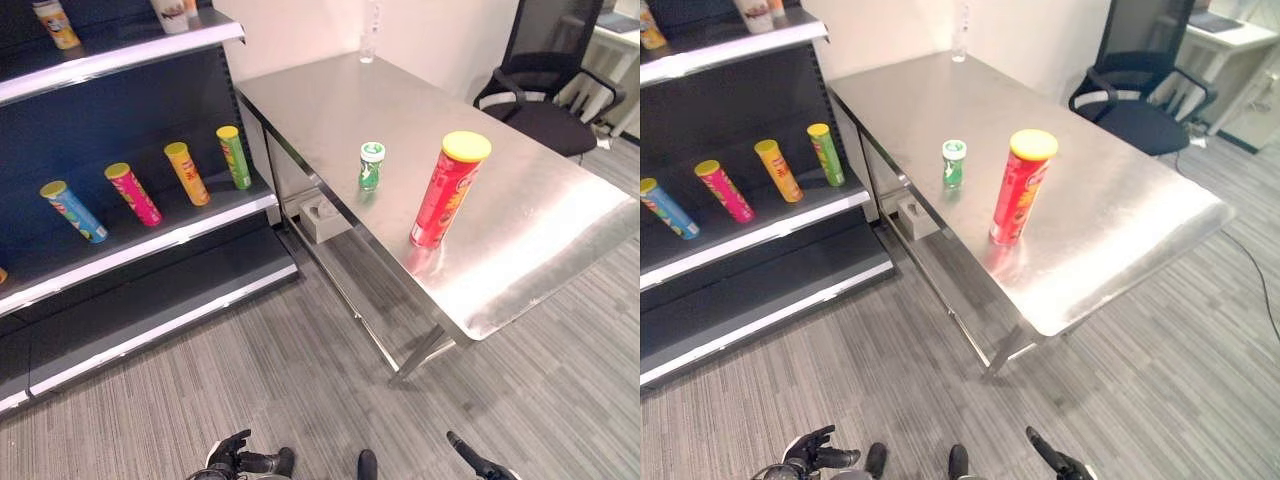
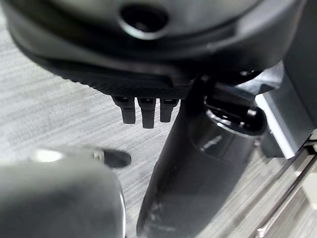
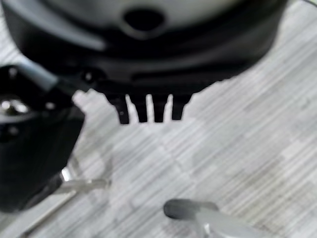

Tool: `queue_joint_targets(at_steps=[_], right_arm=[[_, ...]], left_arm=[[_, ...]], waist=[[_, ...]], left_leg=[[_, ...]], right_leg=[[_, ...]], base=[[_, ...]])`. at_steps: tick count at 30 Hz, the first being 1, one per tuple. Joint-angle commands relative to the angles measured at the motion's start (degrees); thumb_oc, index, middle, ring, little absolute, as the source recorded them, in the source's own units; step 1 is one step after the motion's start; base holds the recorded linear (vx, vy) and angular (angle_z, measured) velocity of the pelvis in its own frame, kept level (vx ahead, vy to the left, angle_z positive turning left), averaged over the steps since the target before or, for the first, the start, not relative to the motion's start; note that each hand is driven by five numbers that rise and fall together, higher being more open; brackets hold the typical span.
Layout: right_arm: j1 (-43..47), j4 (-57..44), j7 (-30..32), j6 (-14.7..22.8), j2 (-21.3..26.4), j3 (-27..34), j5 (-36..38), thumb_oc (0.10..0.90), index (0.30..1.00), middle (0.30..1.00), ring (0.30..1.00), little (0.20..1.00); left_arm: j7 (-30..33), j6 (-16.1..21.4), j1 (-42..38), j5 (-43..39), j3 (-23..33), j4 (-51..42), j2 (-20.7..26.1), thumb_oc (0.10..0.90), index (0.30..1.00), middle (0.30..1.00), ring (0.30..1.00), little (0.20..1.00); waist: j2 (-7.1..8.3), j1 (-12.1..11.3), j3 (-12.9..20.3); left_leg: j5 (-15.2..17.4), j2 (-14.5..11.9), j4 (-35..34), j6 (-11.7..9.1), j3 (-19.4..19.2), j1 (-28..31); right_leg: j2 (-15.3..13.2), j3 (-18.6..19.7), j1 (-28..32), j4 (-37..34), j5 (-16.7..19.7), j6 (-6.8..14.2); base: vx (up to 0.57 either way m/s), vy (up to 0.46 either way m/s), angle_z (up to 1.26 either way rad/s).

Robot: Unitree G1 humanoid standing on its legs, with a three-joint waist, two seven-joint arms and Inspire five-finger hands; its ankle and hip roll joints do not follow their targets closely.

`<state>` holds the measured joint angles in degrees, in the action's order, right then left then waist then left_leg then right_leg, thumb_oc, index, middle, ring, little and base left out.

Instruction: Put the goods on the table back onto the shelves and tidy them up.

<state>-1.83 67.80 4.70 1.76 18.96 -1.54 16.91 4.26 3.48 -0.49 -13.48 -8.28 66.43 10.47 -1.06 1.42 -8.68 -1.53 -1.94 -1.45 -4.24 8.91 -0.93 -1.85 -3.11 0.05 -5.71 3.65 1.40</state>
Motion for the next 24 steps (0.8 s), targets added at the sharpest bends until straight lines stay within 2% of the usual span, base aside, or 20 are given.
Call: queue_joint_targets(at_steps=[1,6,7,8,9,11,13,14,16,18,19,21,24], right_arm=[[2.0,-0.8,1.2,1.7,0.7,1.4,2.0,0.8,0.9,0.9,0.9,0.9],[3.1,-1.3,2.5,2.3,1.4,4.9,4.8,0.8,0.9,0.9,0.9,0.9],[3.4,-1.8,2.9,2.6,2.1,6.7,6.0,0.8,0.9,0.9,0.9,0.9],[2.7,-3.8,3.6,3.2,4.0,11.1,8.6,0.8,0.9,0.9,0.9,0.9],[2.7,-3.8,3.6,3.2,4.0,11.1,8.6,0.8,0.9,0.9,0.9,0.9],[-0.6,-9.4,5.9,4.8,8.8,18.8,9.6,0.8,0.9,0.9,0.9,0.9],[-2.5,-14.3,8.2,5.9,13.0,23.8,8.5,0.8,0.9,0.9,0.9,0.9],[-2.6,-14.4,8.2,5.8,13.1,23.9,8.5,0.8,0.9,0.9,0.9,0.9],[-2.0,-16.4,9.9,6.9,18.8,28.1,8.1,0.8,0.9,0.9,0.9,0.9],[-0.8,-24.6,11.6,8.4,25.0,31.2,5.4,0.8,0.9,0.9,0.9,0.9],[-0.8,-24.7,11.6,8.3,25.1,31.3,5.3,0.8,0.9,0.9,0.9,0.9],[2.0,-30.7,11.6,9.6,30.6,31.0,3.4,0.8,0.9,0.9,0.9,0.9],[5.8,-40.6,10.6,11.5,35.1,29.2,2.3,0.8,0.9,0.9,0.9,0.9]], left_arm=[[0.4,2.5,-1.9,-0.6,1.1,-1.5,2.8,0.8,0.9,0.9,0.9,0.9],[0.9,2.7,-1.9,-0.7,2.3,-1.2,3.8,0.8,0.9,0.9,0.9,0.9],[1.1,2.9,-1.9,-0.5,2.7,-1.2,4.3,0.8,0.9,0.9,0.9,0.9],[0.8,2.9,-1.5,0.0,3.6,-0.9,5.2,0.8,0.9,0.9,0.9,0.9],[0.8,2.9,-1.5,0.0,3.6,-0.9,5.2,0.8,0.9,0.9,0.9,0.9],[0.5,2.9,-0.7,2.0,4.7,-0.6,6.0,0.8,0.9,0.9,0.9,0.9],[0.5,2.9,-0.2,3.0,5.3,-0.5,6.0,0.8,0.9,0.9,0.9,0.9],[0.5,2.9,-0.2,3.0,5.3,-0.5,6.0,0.8,0.9,0.9,0.9,0.9],[0.5,3.0,-0.2,3.5,5.3,-0.3,5.8,0.8,0.9,0.9,0.9,0.9],[0.5,3.0,-0.5,4.3,4.9,-0.1,5.4,0.8,0.9,0.9,0.9,0.9],[0.5,3.0,-0.5,4.3,4.9,-0.1,5.4,0.8,0.9,0.9,0.9,0.9],[0.3,3.3,-0.4,4.4,4.2,-0.2,5.4,0.8,0.9,0.9,0.9,0.9],[-0.3,3.3,0.3,4.6,3.6,-1.2,5.5,0.8,0.9,0.9,0.9,0.9]], waist=[[2.77,-0.8,1.0],[2.64,-0.5,1.9],[2.64,-0.2,2.1],[2.66,0.2,2.6],[2.67,0.2,2.5],[2.75,1.2,3.4],[2.81,1.8,3.8],[2.75,1.7,3.8],[2.93,1.9,4.0],[3.35,2.0,4.2],[3.27,1.9,4.2],[3.8,1.5,4.1],[4.34,0.8,4.7]], left_leg=[[3.1,-1.6,4.4,-1.9,-3.5,-3.0],[3.6,-2.1,2.2,-1.1,-7.7,-1.0],[3.6,-2.1,1.7,-0.9,-8.5,-0.7],[3.7,-2.1,0.8,-0.8,-9.7,0.0],[3.7,-2.1,0.8,-0.8,-9.8,0.0],[4.0,-1.9,0.0,-0.6,-10.7,0.8],[4.2,-1.8,-0.5,-0.6,-11.2,1.4],[4.2,-1.8,-0.6,-0.6,-11.2,1.4],[4.3,-1.7,-1.1,-0.5,-11.3,1.9],[4.1,-1.6,-1.8,-0.6,-11.5,2.1],[4.1,-1.6,-1.8,-0.6,-11.5,2.2],[3.6,-1.8,-2.3,-0.8,-11.6,2.4],[3.1,-2.1,-2.8,-1.0,-11.5,2.6]], right_leg=[[-2.1,1.5,4.3,5.5,-10.3,6.9],[-3.6,3.4,3.2,5.1,-9.0,8.3],[-3.9,3.6,2.9,5.0,-8.8,8.6],[-4.4,3.9,2.6,4.8,-8.3,9.3],[-4.4,3.9,2.6,4.8,-8.3,9.3],[-5.2,3.7,2.5,4.3,-7.9,10.2],[-5.6,3.5,2.6,3.9,-7.7,10.7],[-5.6,3.5,2.7,3.9,-7.7,10.7],[-6.0,3.3,2.7,3.5,-7.4,11.1],[-6.2,3.0,2.6,3.1,-6.9,11.3],[-6.2,3.0,2.6,3.0,-6.9,11.3],[-6.2,2.7,2.6,2.6,-6.3,11.4],[-5.9,2.0,2.5,2.1,-5.9,11.4]], base=[[0.08,0.156,-0.57],[0.05,0.129,-0.5],[0.05,0.127,-0.48],[0.04,0.127,-0.28],[0.05,0.119,-0.03],[0.06,0.119,-0.15],[0.05,0.089,-0.09],[0.02,0.053,-0.02],[0.0,0.049,-0.01],[-0.02,0.04,0.02],[0.0,0.0,0.0],[-0.04,-0.009,-0.07],[0.0,-0.012,-0.05]])
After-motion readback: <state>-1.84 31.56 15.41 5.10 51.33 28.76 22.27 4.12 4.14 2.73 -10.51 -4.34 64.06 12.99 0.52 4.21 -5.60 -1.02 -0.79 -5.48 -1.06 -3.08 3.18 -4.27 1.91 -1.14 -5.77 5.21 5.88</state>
